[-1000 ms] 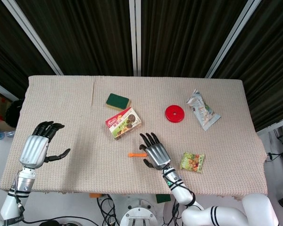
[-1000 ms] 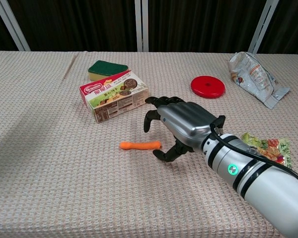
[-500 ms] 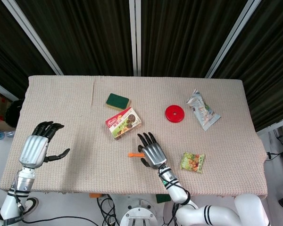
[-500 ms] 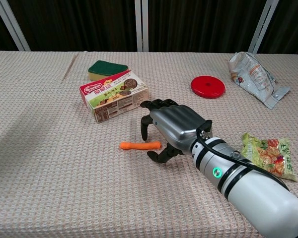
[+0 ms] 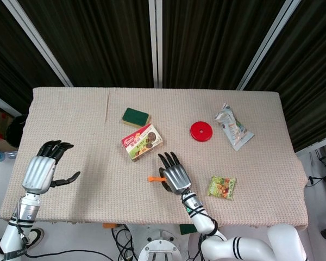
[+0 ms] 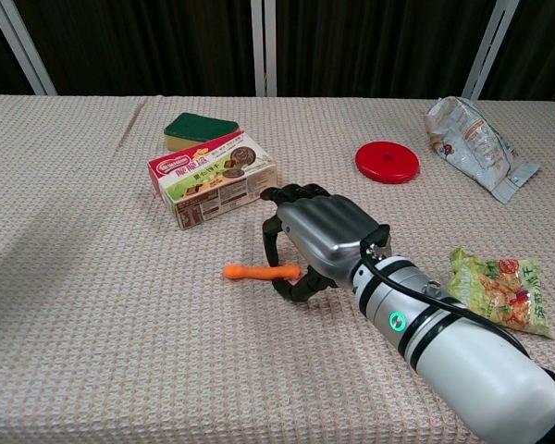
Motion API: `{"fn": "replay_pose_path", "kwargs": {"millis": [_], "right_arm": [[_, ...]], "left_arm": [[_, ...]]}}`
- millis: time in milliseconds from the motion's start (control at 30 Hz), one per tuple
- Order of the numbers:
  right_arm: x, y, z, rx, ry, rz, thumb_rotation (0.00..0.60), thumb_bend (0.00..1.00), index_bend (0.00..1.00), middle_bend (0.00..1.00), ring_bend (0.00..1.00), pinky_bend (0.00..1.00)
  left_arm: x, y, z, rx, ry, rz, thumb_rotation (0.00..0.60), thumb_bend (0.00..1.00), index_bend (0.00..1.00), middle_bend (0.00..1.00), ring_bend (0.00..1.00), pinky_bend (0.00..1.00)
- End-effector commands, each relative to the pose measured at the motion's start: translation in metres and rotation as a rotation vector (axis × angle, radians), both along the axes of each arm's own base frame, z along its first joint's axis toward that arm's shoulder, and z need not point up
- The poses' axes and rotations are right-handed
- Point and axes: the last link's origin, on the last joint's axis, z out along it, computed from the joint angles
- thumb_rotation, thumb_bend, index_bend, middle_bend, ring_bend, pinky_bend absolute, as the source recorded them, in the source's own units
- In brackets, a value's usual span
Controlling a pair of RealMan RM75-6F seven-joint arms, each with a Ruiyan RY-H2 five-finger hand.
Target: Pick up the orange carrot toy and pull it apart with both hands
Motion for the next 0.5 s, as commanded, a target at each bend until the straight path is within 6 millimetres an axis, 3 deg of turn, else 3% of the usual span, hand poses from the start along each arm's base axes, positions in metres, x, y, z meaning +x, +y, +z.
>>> {"fn": "replay_pose_path", "kwargs": {"millis": [33,500], "right_arm": [[-0.0002,-0.0002,-0.0003,0.001,0.002,-0.002,0.600,0.34,0.57,0.04,0.00,0.00],[0.0004,-0.0028,0.0061,-0.023,-0.014,-0.002,0.600,0.39,0.61,0.06,0.00,0.00]], "left_arm": [[0.0000,0.0000,0.0000,0.000,0.000,0.000,0.359,0.17,0.23,0.21,0.13,0.15],[0.0005,0.0005,-0.0009,-0.004,-0.001,0.001,0.359,0.17,0.23,0.21,0.13,0.15]]}}
